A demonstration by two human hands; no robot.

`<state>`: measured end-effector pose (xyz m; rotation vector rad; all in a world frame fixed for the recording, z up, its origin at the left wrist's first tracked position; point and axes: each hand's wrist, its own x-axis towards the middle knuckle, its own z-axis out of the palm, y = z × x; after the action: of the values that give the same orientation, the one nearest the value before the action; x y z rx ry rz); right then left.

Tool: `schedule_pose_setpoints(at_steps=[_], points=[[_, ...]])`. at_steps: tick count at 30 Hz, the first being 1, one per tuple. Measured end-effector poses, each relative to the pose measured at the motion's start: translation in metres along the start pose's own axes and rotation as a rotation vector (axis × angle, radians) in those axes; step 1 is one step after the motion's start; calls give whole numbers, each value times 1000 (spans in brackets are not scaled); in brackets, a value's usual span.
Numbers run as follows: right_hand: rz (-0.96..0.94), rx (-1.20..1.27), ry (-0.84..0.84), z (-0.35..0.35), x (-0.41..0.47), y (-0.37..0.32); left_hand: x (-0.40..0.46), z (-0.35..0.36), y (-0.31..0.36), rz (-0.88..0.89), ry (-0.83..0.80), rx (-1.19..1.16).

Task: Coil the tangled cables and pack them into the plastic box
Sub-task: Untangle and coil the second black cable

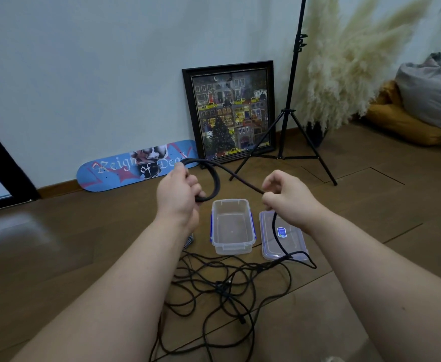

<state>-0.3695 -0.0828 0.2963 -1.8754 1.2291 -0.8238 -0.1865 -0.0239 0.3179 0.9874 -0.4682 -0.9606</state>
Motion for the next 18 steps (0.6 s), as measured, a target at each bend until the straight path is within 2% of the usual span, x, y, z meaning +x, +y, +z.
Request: schedule_pose_setpoints(at_steps=[4,8,10,13,15,18], points=[[34,-155,-109,7,1,6,8,-5,5,-12,91,-159],[70,-156,-166,13,2,11,13,-11,10,2,154,-213],[115,-89,-143,15,3,13,17,-16,12,19,172,-202],[192,110,-25,13,6,14,19,-18,10,23,192,-177],[236,190,-65,12,6,14,21,-20,11,31,220,-190],[286,165,-197,9,3,24,26,-25,14,49,272,-240]])
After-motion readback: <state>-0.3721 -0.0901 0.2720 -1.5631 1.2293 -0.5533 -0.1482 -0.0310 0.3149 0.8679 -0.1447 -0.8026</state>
